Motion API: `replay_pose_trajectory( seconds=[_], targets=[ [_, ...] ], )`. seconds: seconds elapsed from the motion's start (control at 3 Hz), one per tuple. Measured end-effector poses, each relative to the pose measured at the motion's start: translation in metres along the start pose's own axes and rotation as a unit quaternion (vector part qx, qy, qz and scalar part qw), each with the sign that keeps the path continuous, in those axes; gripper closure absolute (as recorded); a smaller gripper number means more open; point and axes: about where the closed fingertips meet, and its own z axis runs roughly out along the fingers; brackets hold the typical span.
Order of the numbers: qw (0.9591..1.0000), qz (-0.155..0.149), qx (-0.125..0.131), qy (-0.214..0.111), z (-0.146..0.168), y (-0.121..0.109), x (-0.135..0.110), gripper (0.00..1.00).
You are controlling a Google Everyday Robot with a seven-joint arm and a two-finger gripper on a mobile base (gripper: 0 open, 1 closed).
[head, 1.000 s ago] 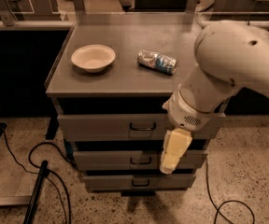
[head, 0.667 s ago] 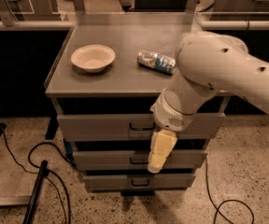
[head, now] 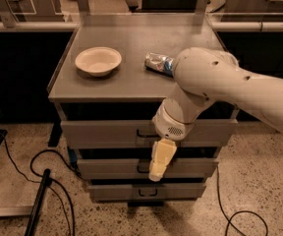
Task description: Open top drawer
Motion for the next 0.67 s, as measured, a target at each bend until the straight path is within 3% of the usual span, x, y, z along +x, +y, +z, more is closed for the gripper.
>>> replay_pose_trajectory(
  seconds=[0.67],
  targets=[
    [0.9997,0.017,-0.019,-0.004,0.026,-0.015,0.012,0.0]
  ],
)
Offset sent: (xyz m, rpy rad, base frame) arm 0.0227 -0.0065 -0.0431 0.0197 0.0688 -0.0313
